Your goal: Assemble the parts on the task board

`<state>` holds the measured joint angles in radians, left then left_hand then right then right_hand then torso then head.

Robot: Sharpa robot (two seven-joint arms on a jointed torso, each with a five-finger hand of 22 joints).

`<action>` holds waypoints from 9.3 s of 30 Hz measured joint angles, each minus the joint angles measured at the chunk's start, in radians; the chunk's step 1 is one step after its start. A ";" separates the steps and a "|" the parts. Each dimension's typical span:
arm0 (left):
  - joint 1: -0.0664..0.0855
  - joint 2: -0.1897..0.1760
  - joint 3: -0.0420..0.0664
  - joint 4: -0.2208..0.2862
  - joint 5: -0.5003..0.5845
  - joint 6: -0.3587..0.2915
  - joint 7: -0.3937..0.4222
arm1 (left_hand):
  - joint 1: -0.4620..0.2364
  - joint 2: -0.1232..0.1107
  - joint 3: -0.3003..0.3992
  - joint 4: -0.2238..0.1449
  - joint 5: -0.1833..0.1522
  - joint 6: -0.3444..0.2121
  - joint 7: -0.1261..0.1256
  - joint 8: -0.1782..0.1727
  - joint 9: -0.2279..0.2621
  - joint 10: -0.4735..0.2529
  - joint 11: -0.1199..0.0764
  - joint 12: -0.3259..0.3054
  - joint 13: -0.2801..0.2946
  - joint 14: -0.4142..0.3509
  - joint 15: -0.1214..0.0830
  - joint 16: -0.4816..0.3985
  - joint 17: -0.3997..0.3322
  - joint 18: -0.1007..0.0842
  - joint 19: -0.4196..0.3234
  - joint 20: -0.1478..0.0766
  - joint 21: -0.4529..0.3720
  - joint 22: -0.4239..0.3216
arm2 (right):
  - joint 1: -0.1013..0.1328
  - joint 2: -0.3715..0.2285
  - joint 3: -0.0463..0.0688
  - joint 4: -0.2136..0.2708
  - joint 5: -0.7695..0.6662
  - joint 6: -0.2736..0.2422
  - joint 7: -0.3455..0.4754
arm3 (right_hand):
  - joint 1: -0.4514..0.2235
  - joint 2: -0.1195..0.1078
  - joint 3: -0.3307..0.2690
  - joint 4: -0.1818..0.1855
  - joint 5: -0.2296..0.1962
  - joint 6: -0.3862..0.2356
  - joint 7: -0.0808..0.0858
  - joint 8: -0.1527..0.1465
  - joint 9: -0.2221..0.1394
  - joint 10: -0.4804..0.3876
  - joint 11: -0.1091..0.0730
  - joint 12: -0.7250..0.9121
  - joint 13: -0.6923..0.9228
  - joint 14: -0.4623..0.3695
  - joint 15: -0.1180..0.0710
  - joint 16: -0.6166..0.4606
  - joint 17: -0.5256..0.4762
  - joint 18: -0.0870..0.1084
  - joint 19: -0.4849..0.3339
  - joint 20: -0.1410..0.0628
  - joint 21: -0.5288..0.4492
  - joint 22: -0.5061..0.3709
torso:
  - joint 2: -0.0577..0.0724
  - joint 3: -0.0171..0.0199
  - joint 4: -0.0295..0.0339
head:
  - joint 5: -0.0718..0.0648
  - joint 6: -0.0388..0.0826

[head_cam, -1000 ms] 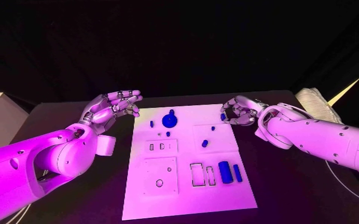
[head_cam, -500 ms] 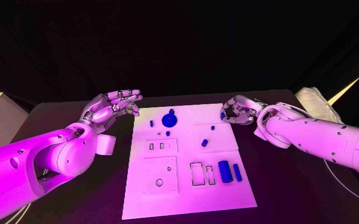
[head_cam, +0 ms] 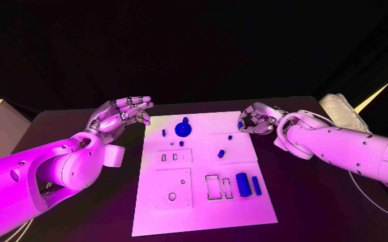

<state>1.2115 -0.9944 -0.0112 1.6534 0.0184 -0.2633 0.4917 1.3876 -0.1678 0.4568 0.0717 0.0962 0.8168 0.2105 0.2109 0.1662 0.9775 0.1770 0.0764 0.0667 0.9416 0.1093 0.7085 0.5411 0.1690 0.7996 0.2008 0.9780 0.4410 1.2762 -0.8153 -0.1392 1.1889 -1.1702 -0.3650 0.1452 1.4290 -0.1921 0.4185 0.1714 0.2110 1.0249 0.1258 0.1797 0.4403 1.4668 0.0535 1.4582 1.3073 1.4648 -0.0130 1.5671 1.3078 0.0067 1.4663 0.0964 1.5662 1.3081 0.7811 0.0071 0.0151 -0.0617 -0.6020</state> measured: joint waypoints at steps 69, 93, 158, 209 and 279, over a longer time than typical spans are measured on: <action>0.000 0.025 -0.003 0.000 -0.002 -0.004 -0.047 | -0.001 0.009 0.015 -0.004 0.000 0.000 0.000 0.000 0.000 0.000 0.000 0.000 0.001 -0.004 -0.004 0.008 -0.004 0.000 -0.003 0.003 0.012 0.005 | -0.067 0.227 -0.018 0.432 -0.395 -0.202 -0.637 | -0.032 0.005 0.039 -0.019 0.000 0.000 -0.006 0.026 0.013 0.000 -0.007 0.009 0.000 0.000 -0.007 0.000 0.000 0.000 0.000 -0.014 0.000 0.000 | -0.009 -0.0058 -0.0033 | 0.054 -0.045; 0.000 0.024 -0.003 0.000 -0.004 -0.003 -0.052 | -0.001 0.009 0.015 -0.004 0.000 0.000 0.000 0.000 0.000 0.000 0.000 0.000 0.001 -0.004 -0.003 0.008 -0.003 0.000 -0.006 -0.001 0.016 0.006 | -0.098 0.256 -0.020 0.404 -0.431 -0.190 -0.643 | -0.046 -0.001 0.039 -0.019 -0.001 -0.001 -0.007 0.030 0.015 0.000 -0.007 0.009 0.000 0.000 -0.007 0.000 -0.001 0.000 0.000 -0.014 0.000 0.000 | -0.009 -0.0052 -0.0038 | 0.062 -0.058; 0.000 0.038 -0.003 -0.065 -0.118 -0.006 -0.172 | -0.137 0.005 -0.039 0.108 0.000 0.092 -0.041 0.105 0.052 0.222 -0.086 0.331 0.198 0.358 -0.086 0.518 0.450 -0.026 0.304 -0.073 0.299 0.345 | -0.052 0.099 -0.017 0.496 -0.328 -0.219 -0.496 | -0.050 0.023 -0.309 0.117 -0.076 -0.128 0.041 -0.047 -0.072 -0.043 0.032 -0.068 0.000 0.000 0.015 -0.004 0.000 0.000 0.000 0.008 -0.019 0.000 | -0.020 -0.0025 -0.0057 | 0.065 -0.063; 0.158 0.450 -0.084 -0.392 -0.978 0.525 -1.077 | -0.288 0.054 -0.235 0.221 0.006 0.041 -0.102 0.399 0.437 0.071 -0.139 0.837 0.592 0.525 -0.122 0.750 0.767 -0.086 0.522 -0.111 0.477 0.728 | 0.099 -0.072 -0.013 0.366 0.608 -0.320 0.047 | 0.012 -0.004 -0.147 0.109 0.054 -0.255 0.072 0.099 -0.094 -0.568 0.108 -1.052 -0.973 -0.375 0.108 -1.266 -0.740 0.171 -0.386 0.104 -1.455 -0.881 | -0.065 0.0070 -0.0100 | 0.097 -0.103; 0.157 0.430 -0.104 -0.365 -0.808 0.465 -1.076 | -0.275 -0.006 0.338 0.148 0.028 0.006 -0.138 0.561 0.569 0.138 -0.184 0.923 0.619 0.522 -0.162 0.772 0.766 -0.086 0.528 -0.146 0.482 0.768 | 0.093 -0.032 -0.017 0.308 0.660 -0.315 -0.005 | 0.012 -0.015 -0.117 0.095 0.076 -0.261 0.071 0.118 -0.105 -0.557 0.111 -1.056 -1.070 -0.364 0.111 -1.321 -0.775 0.171 -0.371 0.104 -1.492 -0.968 | -0.065 0.0076 -0.0077 | 0.093 -0.123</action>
<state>1.3690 -0.5644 -0.1148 1.2889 -0.7892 0.2017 -0.5844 1.1122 -0.1735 0.7948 0.2196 0.1245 0.8224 0.0726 0.7719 0.7352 1.1158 -0.0070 0.9991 0.6862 1.4638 -0.0524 1.4803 1.3074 0.0835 1.3281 0.0547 1.4597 1.2089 1.3695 -0.8470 -0.1563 1.4972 -0.5102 -0.6805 0.1403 1.4412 -0.2069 0.3014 0.2664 0.2868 0.7636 0.1971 0.2979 0.3357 0.9096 0.1644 0.4024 0.2371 1.1006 0.0981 0.2464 0.5326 0.1776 1.0948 0.2005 0.0746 0.3404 0.7159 0.0147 0.0075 0.0317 -0.7253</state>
